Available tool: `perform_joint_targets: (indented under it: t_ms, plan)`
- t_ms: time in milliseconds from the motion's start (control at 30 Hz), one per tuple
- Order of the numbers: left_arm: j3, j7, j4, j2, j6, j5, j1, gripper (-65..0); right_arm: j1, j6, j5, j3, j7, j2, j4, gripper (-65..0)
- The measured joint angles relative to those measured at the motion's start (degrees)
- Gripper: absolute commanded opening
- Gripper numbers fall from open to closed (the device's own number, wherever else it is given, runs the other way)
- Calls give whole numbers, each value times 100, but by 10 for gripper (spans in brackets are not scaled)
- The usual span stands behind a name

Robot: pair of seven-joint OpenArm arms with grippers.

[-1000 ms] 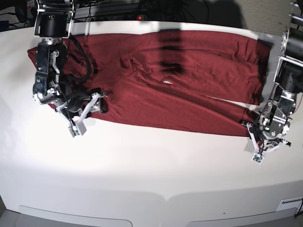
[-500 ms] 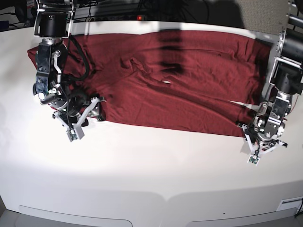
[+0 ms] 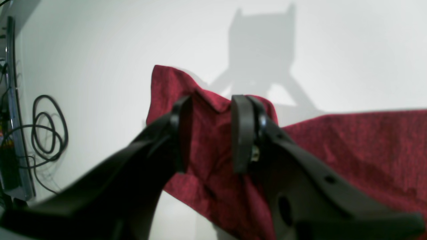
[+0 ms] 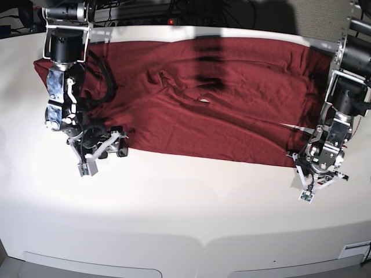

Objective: Fold the T-shirt properly
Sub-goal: 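Pull the folded edge with both grippers to straighten the shirt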

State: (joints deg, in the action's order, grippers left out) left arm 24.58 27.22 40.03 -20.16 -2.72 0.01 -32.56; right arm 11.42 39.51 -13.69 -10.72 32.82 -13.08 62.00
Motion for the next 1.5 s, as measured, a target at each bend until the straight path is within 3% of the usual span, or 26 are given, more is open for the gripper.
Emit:
perform_joint_targets:
  t_ms: [200, 367, 600, 767, 933, 1133, 1500]
  plan:
    - [0, 0, 0, 0, 0, 0, 2, -461, -52, 24, -610, 28, 527, -210, 269, -275]
    - [0, -2, 0, 0, 2, 0, 0, -461, -96, 22, -763, 28, 1113, -378, 691, -275]
    - [0, -2, 0, 0, 2, 0, 0, -461, -354, 52, -743, 39, 1003, -503, 732, -279]
    - [0, 0, 0, 0, 2, 0, 0, -461, -404, 61, -601, 39, 949, -503, 739, -507]
    - [0, 46, 0, 0, 2, 0, 0, -461, -413, 35, -625, 39, 833, -503, 737, -650]
    - [0, 42, 0, 0, 2, 0, -2, -461, -413, 22, -619, 39, 466, -503, 737, -650]
    - [2, 144, 87, 0, 0, 0, -17, -461, 227, 22, -638, 57, 525, -503, 704, -650]
